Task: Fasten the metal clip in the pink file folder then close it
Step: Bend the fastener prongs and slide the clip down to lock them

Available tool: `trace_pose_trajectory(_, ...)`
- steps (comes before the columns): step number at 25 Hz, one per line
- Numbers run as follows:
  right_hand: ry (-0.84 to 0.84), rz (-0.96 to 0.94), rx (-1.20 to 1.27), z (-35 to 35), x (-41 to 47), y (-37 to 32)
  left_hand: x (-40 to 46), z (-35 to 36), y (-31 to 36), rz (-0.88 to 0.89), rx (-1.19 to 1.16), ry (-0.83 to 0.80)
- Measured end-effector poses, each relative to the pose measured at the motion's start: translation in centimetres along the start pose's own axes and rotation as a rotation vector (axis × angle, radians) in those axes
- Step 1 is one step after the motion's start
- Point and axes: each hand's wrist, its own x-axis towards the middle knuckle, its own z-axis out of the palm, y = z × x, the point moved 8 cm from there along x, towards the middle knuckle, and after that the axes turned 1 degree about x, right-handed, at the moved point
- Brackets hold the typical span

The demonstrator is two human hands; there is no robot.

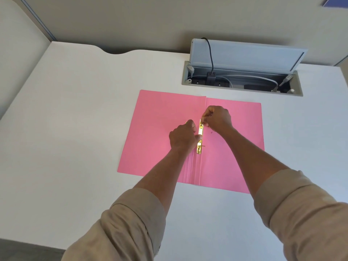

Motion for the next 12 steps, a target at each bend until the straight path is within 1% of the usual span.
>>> trace_pose_trajectory(8,-0.05,-0.098,-0.162,1.1,0.7,-1.6,-0.1,0.1,0.1,0.009,0.023,0.017)
trace_pose_trajectory(12,-0.072,-0.122,-0.171,1.4,0.9,-1.8,0.1,0.3,0.0,0.004,0.03,0.011)
